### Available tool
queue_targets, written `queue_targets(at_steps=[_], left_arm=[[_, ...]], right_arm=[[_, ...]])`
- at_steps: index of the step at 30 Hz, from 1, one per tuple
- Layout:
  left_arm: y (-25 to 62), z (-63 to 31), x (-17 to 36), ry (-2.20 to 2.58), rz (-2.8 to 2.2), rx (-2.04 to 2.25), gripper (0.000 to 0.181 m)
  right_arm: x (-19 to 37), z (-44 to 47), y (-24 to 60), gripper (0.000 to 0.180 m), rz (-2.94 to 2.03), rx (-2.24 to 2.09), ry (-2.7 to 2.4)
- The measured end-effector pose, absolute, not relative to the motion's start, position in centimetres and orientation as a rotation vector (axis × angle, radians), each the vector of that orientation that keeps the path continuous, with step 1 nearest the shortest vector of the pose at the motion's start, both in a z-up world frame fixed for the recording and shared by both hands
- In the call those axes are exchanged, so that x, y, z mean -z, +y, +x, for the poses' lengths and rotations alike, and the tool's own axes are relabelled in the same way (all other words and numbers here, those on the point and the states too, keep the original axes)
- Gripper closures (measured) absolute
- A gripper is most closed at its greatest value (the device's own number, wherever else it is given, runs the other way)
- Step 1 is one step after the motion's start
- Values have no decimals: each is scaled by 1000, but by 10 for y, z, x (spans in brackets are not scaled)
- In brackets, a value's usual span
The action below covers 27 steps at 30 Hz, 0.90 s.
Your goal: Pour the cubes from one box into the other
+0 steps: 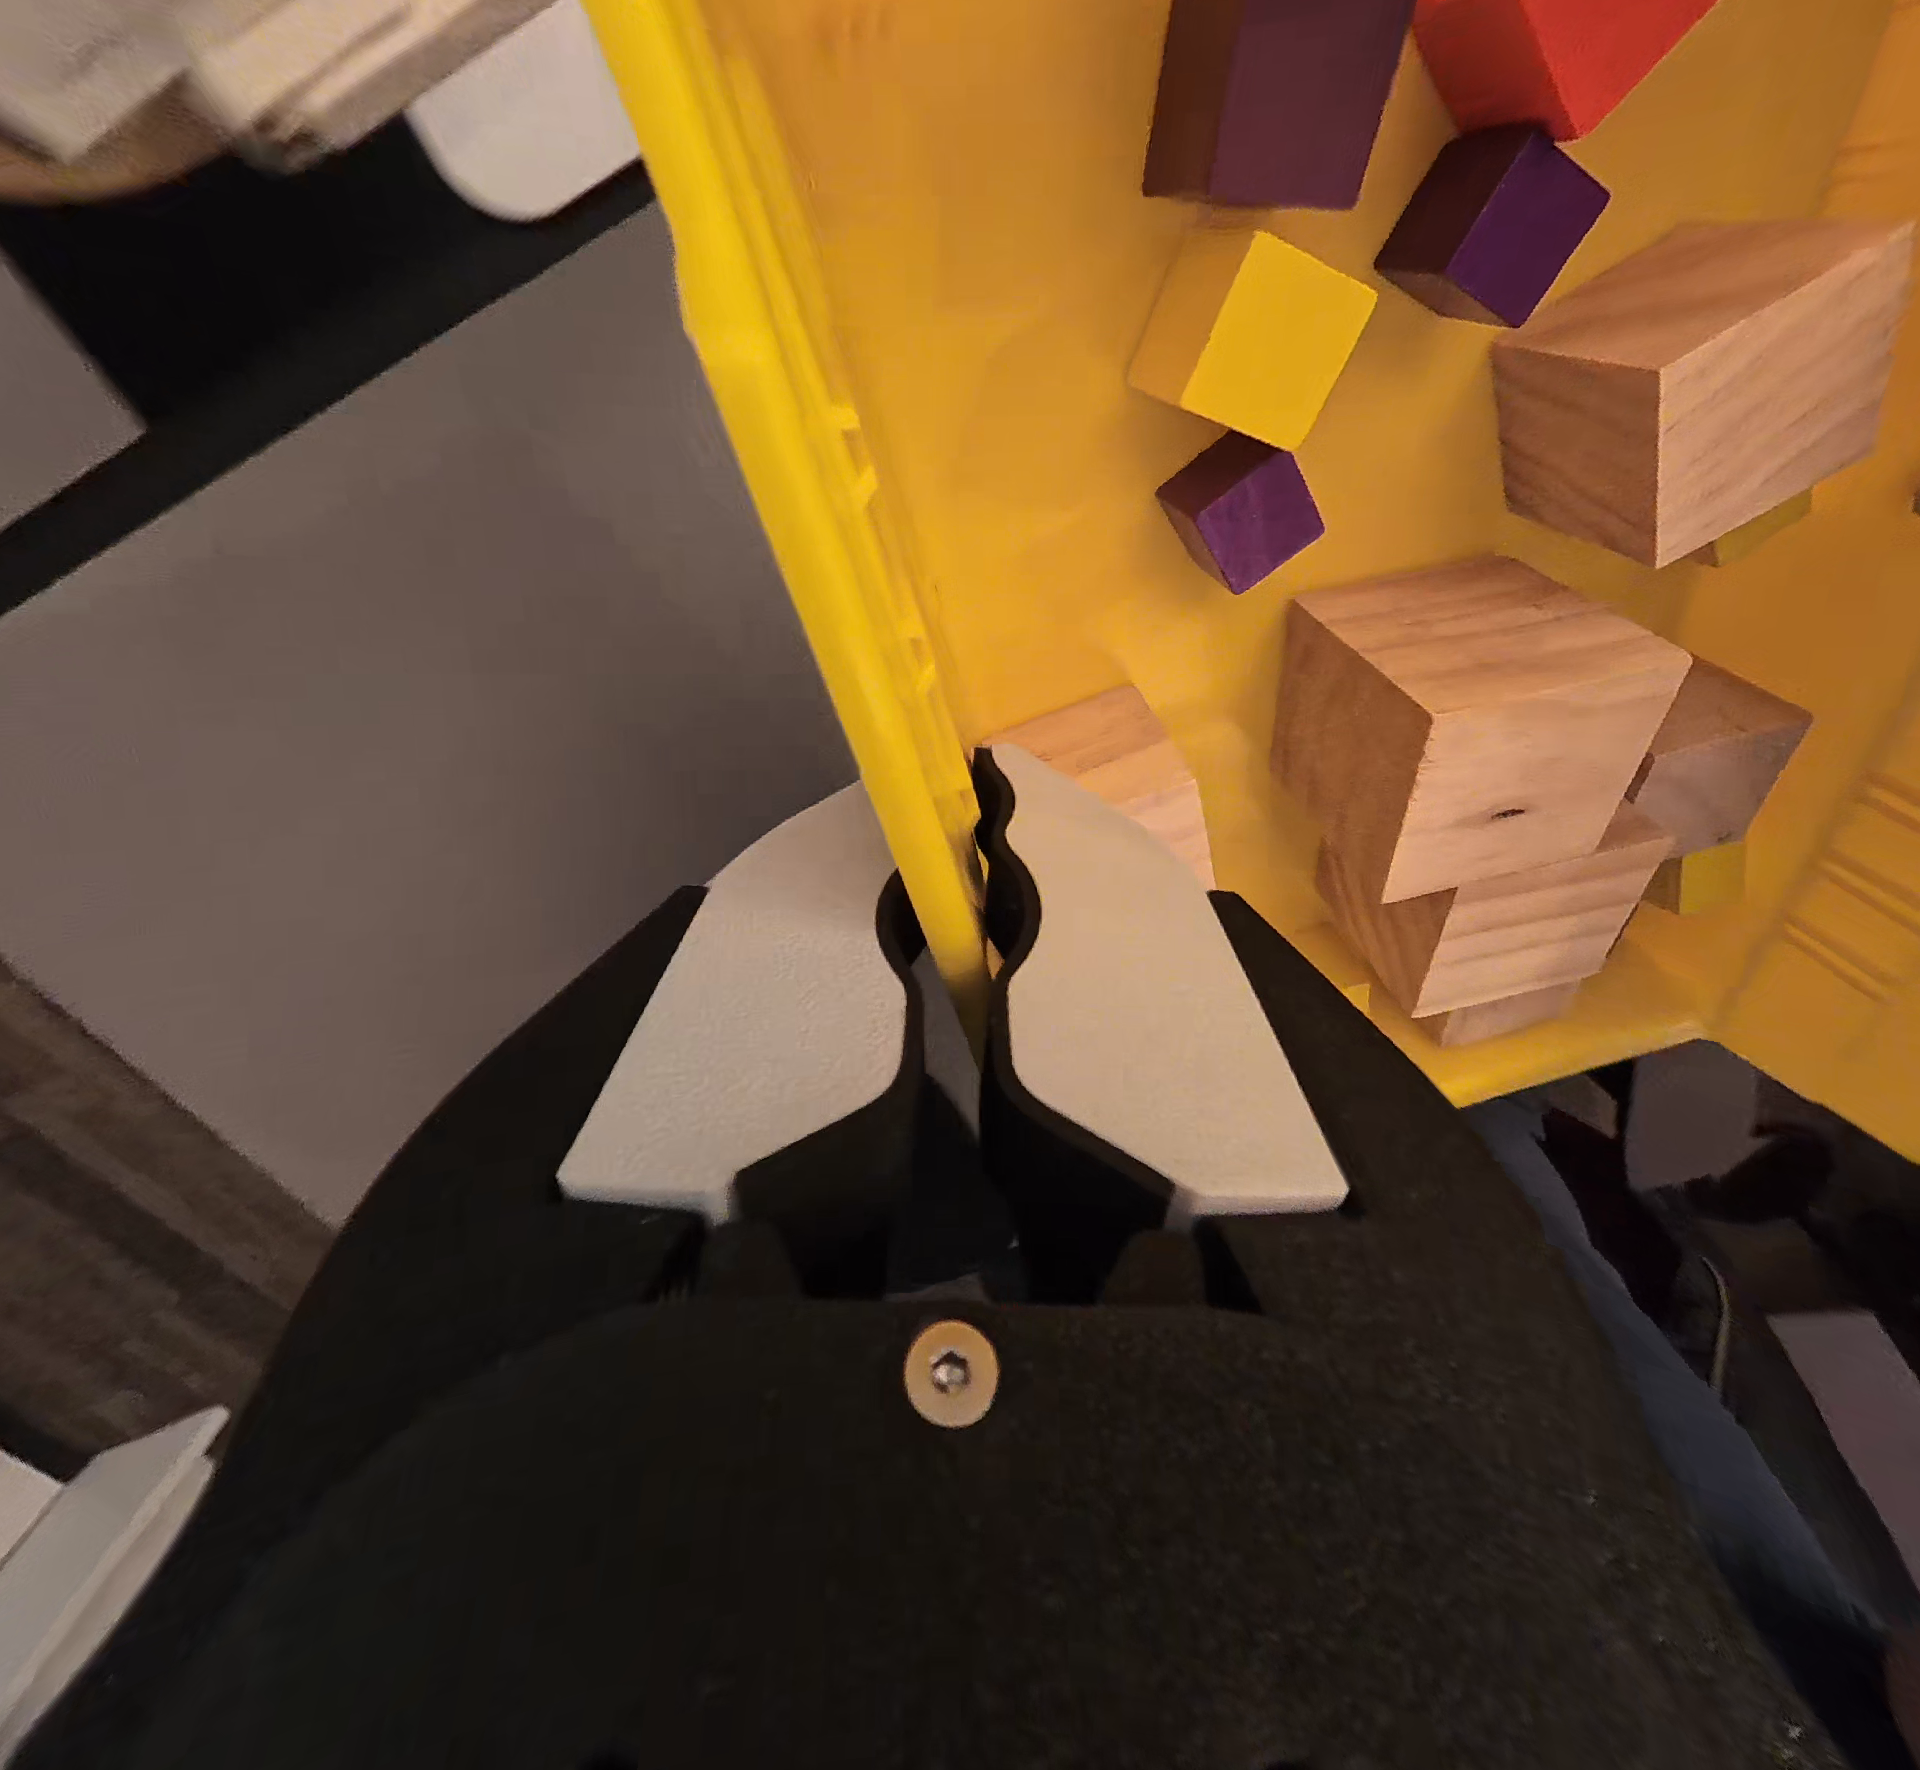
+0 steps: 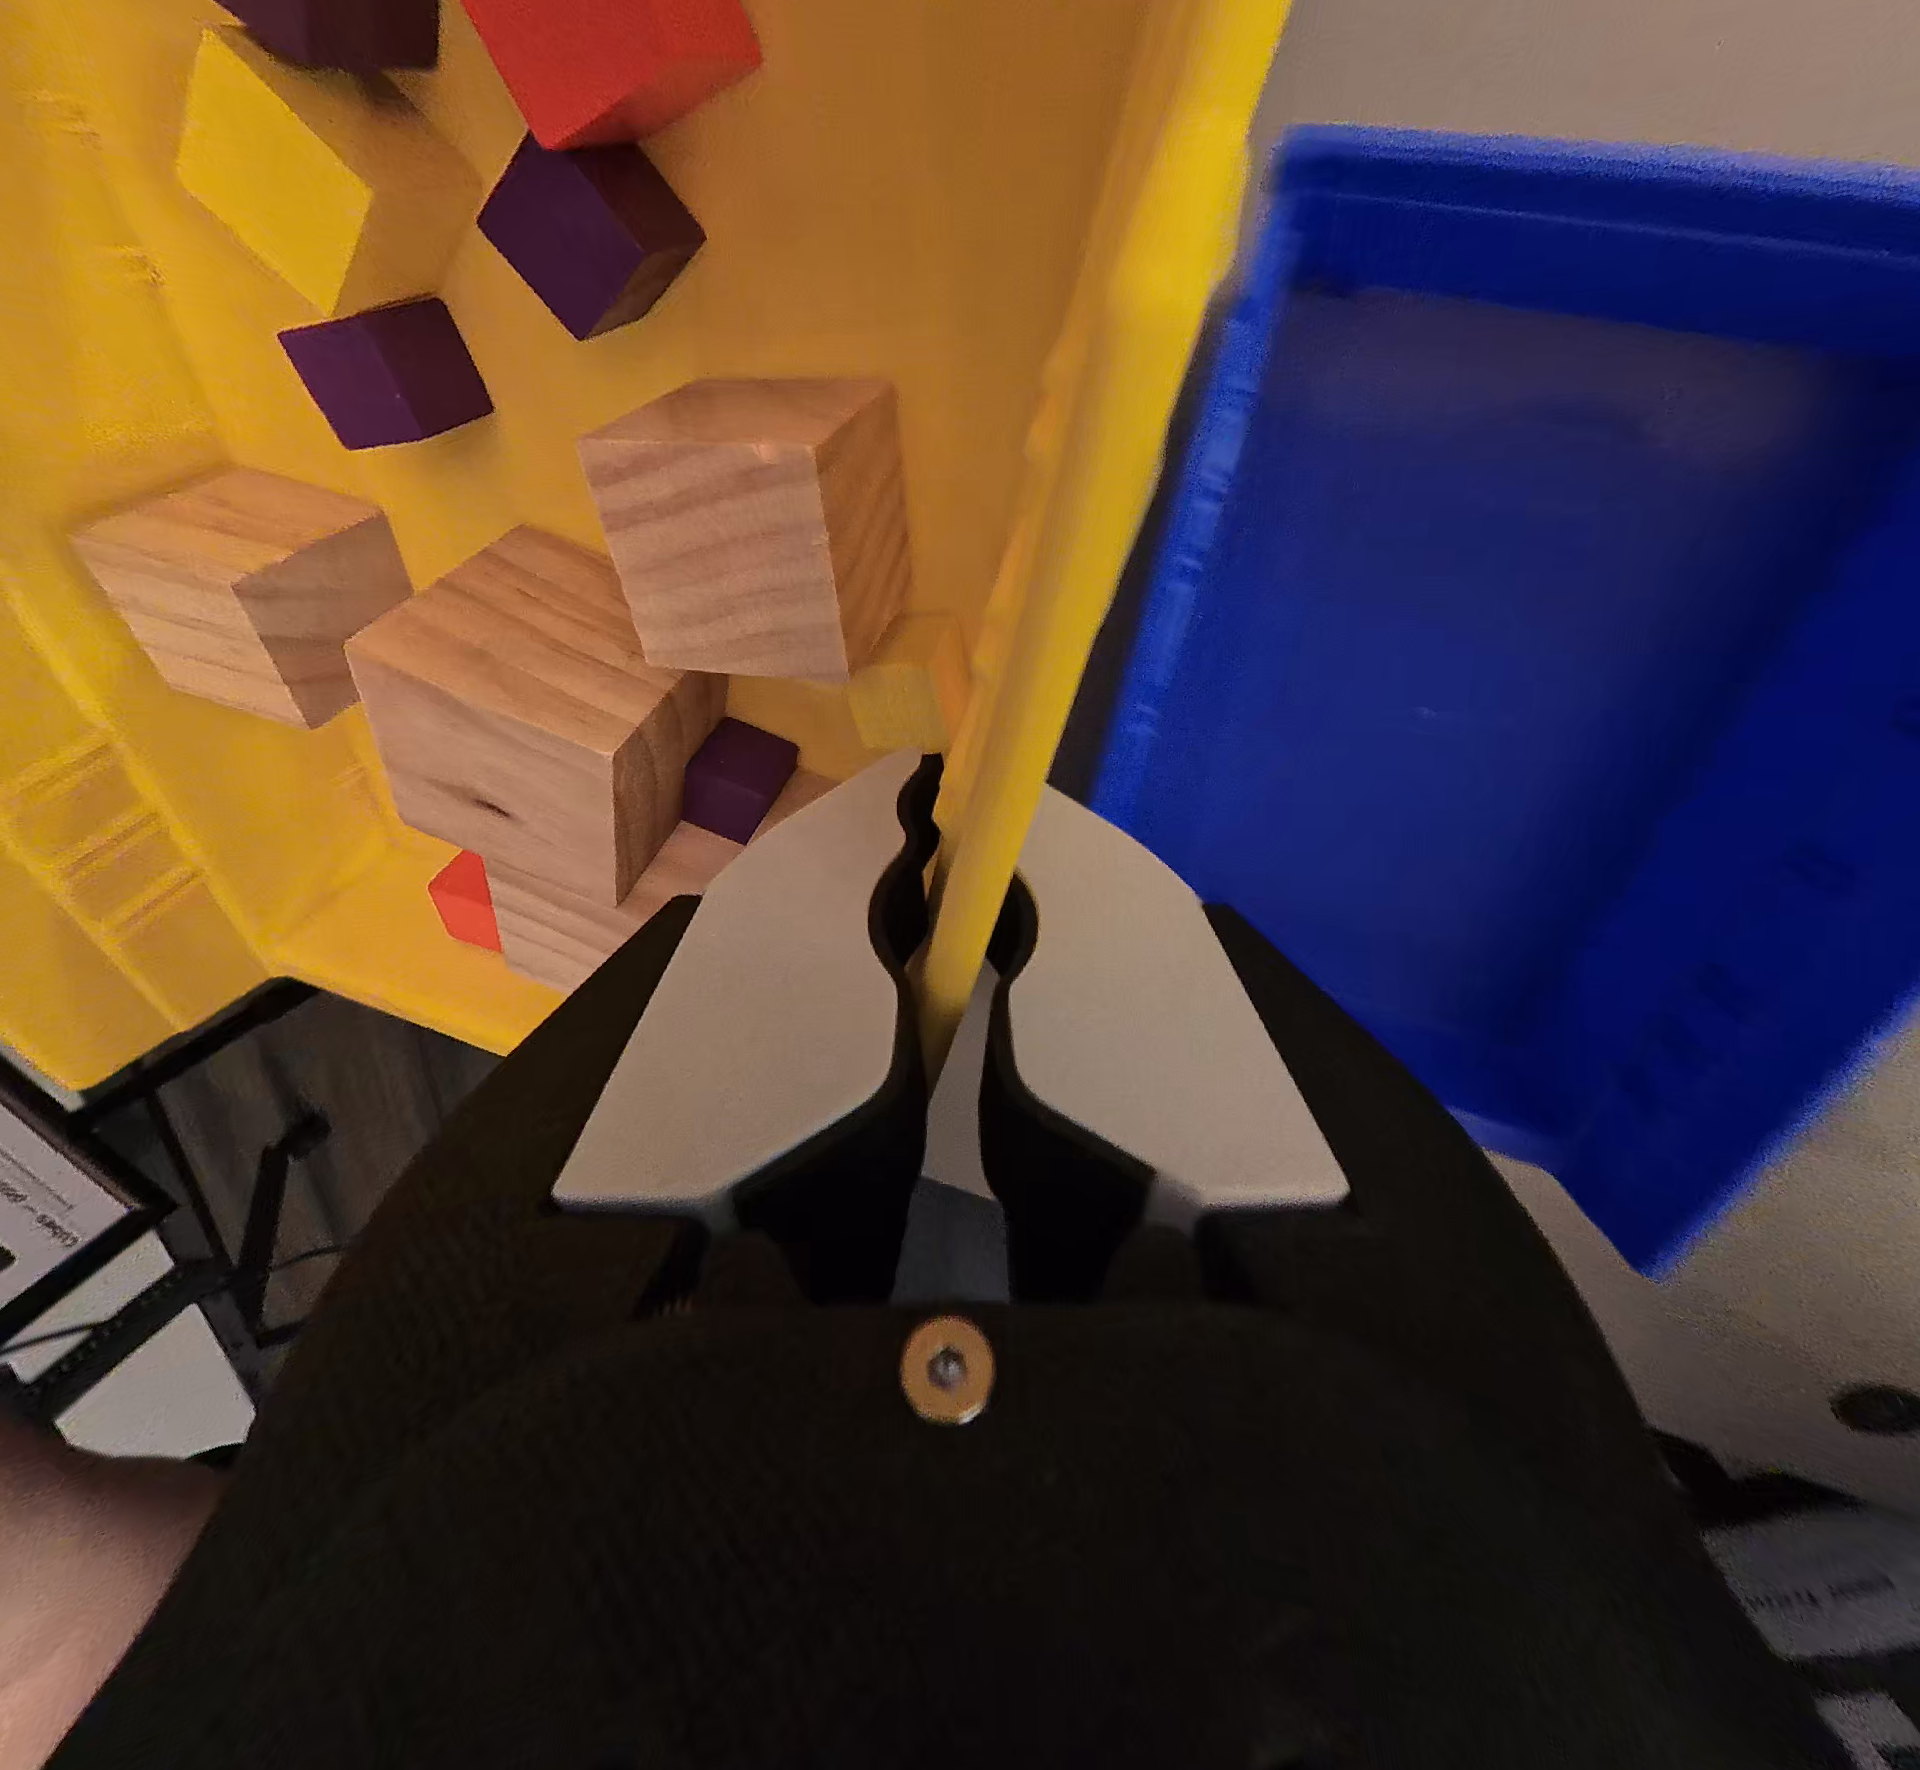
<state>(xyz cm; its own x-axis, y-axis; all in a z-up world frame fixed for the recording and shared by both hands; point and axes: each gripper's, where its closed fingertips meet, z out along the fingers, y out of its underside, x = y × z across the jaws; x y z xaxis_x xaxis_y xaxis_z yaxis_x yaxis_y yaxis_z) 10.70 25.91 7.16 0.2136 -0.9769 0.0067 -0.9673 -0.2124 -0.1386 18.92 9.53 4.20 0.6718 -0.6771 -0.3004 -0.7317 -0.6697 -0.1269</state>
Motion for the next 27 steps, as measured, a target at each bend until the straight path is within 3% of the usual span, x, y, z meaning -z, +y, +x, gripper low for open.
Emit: queue_targets(at_steps=[12,27], left_arm=[[119,249,-60,2095,-2143,343,175],[92,316,-84,1911,-1819,618,175]], right_arm=[[-47,300,-61,175,-2522,-118,1359],[-75,364,-91,174,-2294,310,1223]])
